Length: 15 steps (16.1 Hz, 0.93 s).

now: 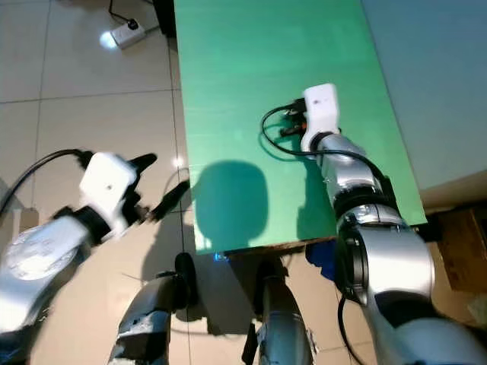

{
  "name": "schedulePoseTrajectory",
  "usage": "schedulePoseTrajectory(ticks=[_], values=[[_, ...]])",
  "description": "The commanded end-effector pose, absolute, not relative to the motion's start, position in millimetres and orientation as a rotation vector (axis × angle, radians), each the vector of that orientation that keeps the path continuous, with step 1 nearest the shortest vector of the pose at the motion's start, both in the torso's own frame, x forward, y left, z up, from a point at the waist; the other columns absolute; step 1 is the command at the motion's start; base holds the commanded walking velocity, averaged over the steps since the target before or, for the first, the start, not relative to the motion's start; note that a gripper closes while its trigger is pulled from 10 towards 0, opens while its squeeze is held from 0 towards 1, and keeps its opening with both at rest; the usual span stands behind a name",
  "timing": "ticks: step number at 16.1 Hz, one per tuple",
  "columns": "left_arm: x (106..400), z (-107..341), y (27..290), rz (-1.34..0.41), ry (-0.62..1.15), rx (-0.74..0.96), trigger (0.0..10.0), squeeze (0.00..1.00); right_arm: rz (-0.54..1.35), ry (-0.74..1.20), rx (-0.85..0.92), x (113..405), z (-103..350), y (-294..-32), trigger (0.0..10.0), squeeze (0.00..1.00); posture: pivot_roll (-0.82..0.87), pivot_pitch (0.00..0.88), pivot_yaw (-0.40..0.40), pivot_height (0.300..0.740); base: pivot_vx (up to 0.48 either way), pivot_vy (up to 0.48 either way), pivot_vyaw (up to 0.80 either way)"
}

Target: Hang keys on a hook

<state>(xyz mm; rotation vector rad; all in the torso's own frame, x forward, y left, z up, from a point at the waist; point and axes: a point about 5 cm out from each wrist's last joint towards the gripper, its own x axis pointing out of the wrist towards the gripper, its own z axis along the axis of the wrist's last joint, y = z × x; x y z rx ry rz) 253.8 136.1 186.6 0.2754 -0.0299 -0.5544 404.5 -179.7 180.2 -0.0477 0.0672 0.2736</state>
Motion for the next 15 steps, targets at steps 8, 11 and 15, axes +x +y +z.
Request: schedulePoseTrajectory(ticks=[8, 11, 15], values=[[302, 168, 144, -0.287, -0.074, 0.094, 10.0, 0.0, 0.088, -0.276, 0.103, 341, 170, -194, 0.0, 0.0, -0.07, 0.0, 0.118, 0.74, 0.0, 0.0, 0.0], [308, 162, 147, -0.254, -0.08, 0.066, 10.0, 0.0, 0.103, -0.301, 0.106, 316, 169, -175, 0.0, 0.0, -0.09, 0.0, 0.148, 0.74, 0.0, 0.0, 0.0], [303, 152, 151, -0.22, -0.066, 0.098, 10.0, 0.0, 0.138, -0.221, 0.146, 291, 154, -155, 0.0, 0.0, -0.08, 0.0, 0.113, 0.74, 0.0, 0.0, 0.0]])
